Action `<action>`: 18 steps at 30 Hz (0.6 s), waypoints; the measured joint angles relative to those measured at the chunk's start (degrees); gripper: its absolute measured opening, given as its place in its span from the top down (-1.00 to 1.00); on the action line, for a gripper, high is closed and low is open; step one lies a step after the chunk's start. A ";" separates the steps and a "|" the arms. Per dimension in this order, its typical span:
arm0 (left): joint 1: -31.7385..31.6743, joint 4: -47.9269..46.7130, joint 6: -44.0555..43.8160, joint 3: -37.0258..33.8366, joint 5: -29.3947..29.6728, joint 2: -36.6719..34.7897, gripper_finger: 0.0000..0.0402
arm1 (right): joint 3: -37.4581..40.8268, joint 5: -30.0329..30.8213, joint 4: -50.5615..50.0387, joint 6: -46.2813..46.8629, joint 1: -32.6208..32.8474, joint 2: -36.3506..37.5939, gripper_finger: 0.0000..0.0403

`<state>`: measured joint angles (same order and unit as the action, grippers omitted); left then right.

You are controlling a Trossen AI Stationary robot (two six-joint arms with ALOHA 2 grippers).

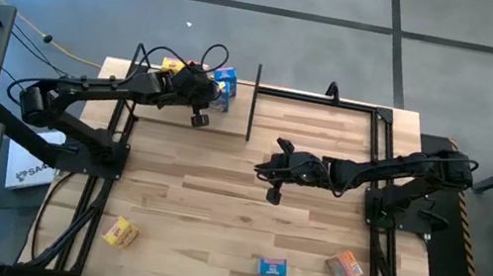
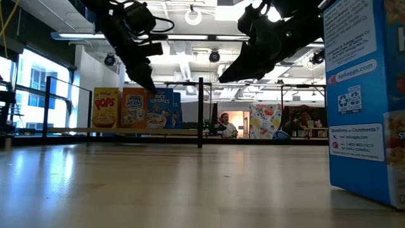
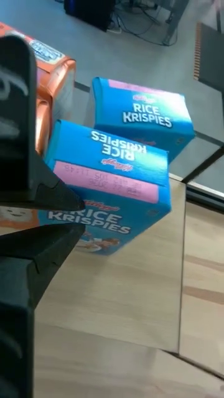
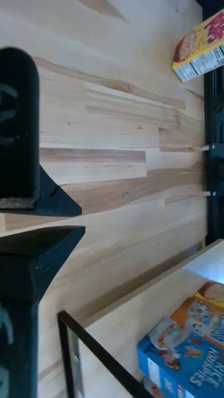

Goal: Stack cereal on shelf
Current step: Put the top blue cereal box on the shelf aligned with the other blue cereal box, then adjust the blue cereal box on the shelf

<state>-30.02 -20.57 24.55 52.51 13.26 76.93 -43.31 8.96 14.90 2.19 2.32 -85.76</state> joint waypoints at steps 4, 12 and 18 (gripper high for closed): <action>-0.73 1.06 -0.30 0.00 -2.05 0.00 0.83 | 2.01 -0.82 7.79 -1.91 -0.01 -1.18 0.89; -0.36 -2.25 -0.43 1.64 -2.63 -0.35 0.83 | 4.85 -1.91 16.22 -3.08 -0.82 -1.63 0.89; 1.71 -5.14 -1.64 7.94 -5.37 -1.29 0.83 | 4.87 -1.91 16.25 -2.66 -0.91 -1.63 0.89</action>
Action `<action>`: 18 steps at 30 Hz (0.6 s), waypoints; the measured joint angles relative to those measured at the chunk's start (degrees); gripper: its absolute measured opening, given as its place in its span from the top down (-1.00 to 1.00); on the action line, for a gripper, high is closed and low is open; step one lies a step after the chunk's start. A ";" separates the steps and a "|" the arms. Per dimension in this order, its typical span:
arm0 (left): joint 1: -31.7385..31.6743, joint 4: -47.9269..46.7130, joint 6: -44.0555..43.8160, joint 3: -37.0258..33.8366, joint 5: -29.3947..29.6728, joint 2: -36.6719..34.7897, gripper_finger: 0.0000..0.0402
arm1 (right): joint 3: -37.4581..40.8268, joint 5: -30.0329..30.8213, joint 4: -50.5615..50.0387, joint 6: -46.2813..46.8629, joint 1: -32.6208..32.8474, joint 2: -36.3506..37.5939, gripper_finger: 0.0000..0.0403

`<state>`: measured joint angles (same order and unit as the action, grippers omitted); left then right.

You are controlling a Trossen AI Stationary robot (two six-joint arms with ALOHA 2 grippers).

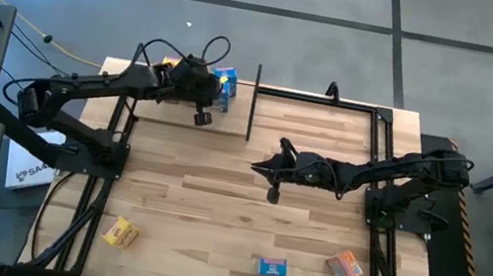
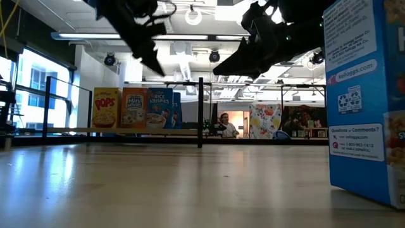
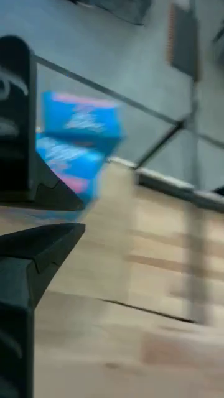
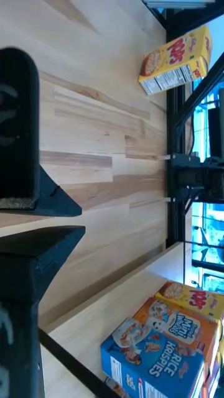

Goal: Stack cereal on shelf
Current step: Adjust the blue cereal box on the shelf

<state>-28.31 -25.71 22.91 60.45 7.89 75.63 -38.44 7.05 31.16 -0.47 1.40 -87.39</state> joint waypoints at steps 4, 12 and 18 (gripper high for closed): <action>-1.28 4.46 -0.34 4.65 -0.32 2.90 0.83 | 0.01 0.00 0.00 0.02 -0.66 0.00 0.89; -3.80 -0.91 5.81 17.19 0.81 17.64 0.83 | 0.01 -0.13 -0.34 0.46 -0.76 0.02 0.89; -4.58 -7.22 8.75 27.08 7.49 26.56 0.83 | 0.03 -0.13 -1.78 0.48 -0.78 0.01 0.89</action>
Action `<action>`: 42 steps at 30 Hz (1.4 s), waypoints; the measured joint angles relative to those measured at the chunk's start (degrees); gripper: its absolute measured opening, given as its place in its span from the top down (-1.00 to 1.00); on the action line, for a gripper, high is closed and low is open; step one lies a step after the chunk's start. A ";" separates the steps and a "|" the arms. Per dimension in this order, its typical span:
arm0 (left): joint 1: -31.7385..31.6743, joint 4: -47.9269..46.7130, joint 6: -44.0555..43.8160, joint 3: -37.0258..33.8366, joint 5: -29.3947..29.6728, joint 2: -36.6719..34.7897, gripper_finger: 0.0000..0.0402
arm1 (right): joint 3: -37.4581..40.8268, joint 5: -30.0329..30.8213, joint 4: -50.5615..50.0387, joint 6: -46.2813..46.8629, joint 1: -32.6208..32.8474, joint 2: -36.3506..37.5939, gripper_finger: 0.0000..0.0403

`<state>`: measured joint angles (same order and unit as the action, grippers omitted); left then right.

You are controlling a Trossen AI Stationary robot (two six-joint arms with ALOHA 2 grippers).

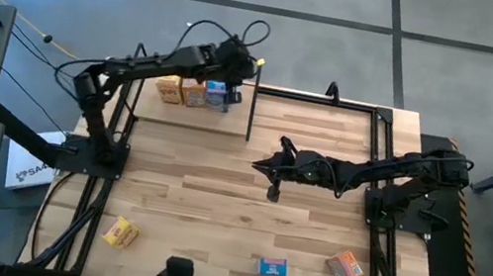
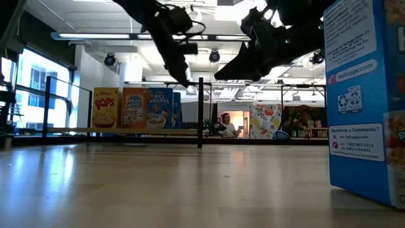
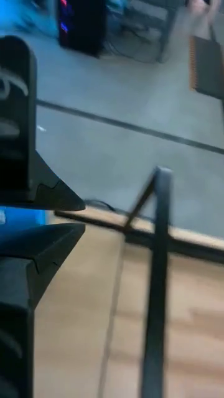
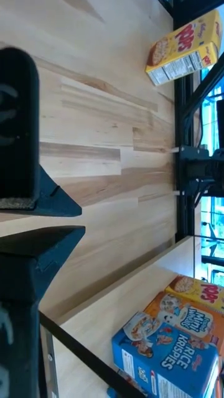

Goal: Stack cereal on shelf
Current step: Adjust the blue cereal box on the shelf

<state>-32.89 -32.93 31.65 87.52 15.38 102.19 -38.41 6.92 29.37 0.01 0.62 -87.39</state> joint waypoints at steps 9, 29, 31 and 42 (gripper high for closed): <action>-0.08 -4.98 1.28 3.02 4.43 2.95 0.83 | 0.02 -0.02 -0.50 0.00 0.00 0.01 0.89; -0.06 -9.33 1.58 3.02 2.32 0.15 0.83 | 0.02 -0.04 -0.91 0.09 0.00 0.01 0.89; -0.10 -10.41 1.33 3.02 1.37 0.04 0.83 | 0.02 -0.05 -0.91 0.09 0.00 0.01 0.89; -0.71 -3.45 -0.32 3.02 0.13 -0.13 0.96 | 0.02 -0.68 -0.95 0.09 0.00 0.01 0.89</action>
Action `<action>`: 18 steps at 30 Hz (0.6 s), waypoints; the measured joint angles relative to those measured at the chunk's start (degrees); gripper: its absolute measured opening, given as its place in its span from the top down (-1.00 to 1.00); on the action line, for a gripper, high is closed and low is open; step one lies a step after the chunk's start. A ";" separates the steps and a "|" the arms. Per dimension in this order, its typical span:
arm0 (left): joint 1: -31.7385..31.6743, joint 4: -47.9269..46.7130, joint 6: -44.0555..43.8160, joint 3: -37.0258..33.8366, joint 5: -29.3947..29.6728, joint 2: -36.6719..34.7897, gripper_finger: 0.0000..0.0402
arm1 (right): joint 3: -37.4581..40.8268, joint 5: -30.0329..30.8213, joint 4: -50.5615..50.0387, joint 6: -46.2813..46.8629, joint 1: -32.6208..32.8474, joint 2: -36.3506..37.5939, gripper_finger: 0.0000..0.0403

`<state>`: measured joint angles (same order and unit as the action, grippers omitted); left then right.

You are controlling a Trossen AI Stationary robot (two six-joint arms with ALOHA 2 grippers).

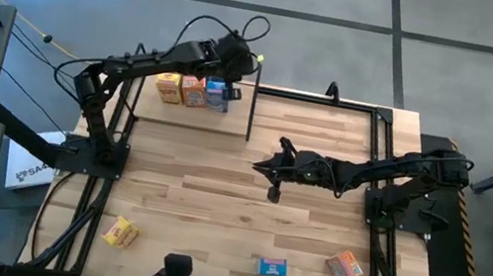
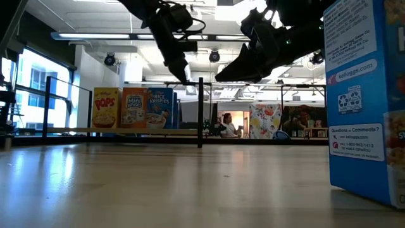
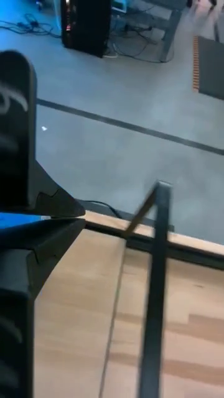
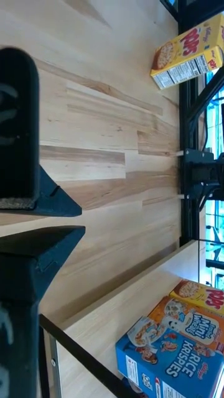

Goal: Stack cereal on shelf
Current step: Adjust the blue cereal box on the shelf

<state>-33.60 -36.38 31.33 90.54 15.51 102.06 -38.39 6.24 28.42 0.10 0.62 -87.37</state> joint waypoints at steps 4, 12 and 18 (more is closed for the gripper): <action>-0.93 -1.14 0.28 -0.02 0.13 0.89 0.99 | 0.00 -0.05 0.00 0.00 0.00 0.00 0.89; -1.05 -3.40 1.84 -0.02 0.43 2.20 1.00 | 0.00 -0.05 0.04 0.09 0.00 0.00 0.89; -0.88 -5.47 1.90 -0.02 0.37 2.21 1.00 | 0.00 -0.05 0.04 0.11 0.00 0.00 0.89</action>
<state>-34.48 -41.85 33.23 90.52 15.88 104.27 -38.39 6.20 28.47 0.21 0.62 -87.37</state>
